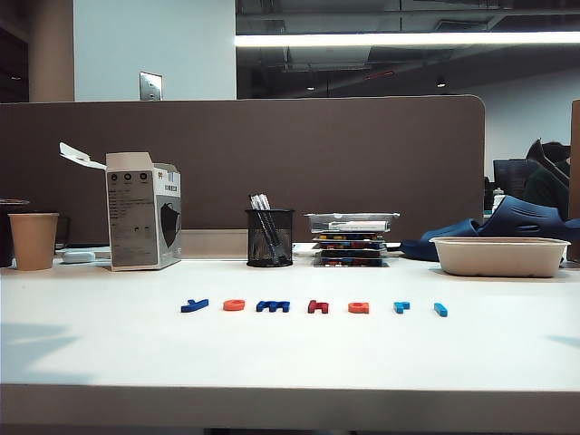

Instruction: Select the appropriate letters from the row of letter magnets placed on the table to arrange into the word "car".

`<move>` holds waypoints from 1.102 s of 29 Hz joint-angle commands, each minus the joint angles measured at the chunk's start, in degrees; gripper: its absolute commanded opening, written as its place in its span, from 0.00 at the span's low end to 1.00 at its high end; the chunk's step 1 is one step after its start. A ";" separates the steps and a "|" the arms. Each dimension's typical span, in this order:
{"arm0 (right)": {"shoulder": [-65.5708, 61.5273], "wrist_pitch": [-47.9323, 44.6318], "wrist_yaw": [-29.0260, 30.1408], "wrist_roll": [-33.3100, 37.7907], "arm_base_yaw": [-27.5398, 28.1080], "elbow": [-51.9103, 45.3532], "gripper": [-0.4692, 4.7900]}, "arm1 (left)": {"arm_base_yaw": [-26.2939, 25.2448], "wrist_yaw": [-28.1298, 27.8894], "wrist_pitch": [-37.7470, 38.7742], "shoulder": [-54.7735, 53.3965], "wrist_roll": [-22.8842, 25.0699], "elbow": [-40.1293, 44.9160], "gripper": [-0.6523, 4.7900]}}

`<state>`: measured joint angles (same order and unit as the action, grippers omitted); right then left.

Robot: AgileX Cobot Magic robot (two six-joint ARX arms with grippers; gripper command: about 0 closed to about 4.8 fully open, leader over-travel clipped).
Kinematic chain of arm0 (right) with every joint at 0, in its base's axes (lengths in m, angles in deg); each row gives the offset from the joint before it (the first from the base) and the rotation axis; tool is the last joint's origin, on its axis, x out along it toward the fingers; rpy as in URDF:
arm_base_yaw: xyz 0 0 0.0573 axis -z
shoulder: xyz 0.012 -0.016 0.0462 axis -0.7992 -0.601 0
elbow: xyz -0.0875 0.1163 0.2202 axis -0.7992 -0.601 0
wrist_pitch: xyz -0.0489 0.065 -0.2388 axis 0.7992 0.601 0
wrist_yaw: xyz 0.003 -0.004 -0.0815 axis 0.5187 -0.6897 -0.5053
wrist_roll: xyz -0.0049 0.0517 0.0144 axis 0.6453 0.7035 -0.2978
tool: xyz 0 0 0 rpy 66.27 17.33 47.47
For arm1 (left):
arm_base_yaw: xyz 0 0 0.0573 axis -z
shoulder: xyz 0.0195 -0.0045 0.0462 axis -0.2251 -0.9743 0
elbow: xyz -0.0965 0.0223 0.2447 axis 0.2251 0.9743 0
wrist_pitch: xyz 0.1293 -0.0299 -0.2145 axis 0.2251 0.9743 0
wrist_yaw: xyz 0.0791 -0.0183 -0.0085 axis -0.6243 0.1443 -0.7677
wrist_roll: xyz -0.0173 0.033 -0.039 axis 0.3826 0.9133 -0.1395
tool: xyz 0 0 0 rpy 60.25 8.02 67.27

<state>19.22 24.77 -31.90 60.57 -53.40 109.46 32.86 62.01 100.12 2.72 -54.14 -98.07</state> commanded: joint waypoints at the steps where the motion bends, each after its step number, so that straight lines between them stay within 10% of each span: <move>1: -6.88 -0.92 5.11 -1.53 -2.43 4.74 0.08 | 0.00 0.02 -0.76 0.17 0.04 -0.11 0.11; 9: -22.05 -1.38 5.05 -8.13 -13.90 13.44 0.09 | 0.00 0.02 -0.76 0.17 0.04 -0.11 0.11; 14: -36.24 -1.79 5.03 -10.21 -22.05 20.13 0.32 | 0.00 0.02 -0.76 0.17 0.04 -0.13 0.11; 32: -63.82 -0.02 -4.59 -23.34 -34.77 34.12 0.58 | 0.00 0.02 -0.76 0.17 0.04 -0.11 0.11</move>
<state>-43.27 24.18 -33.58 37.56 -87.49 142.33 32.86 62.01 100.12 2.76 -54.14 -98.07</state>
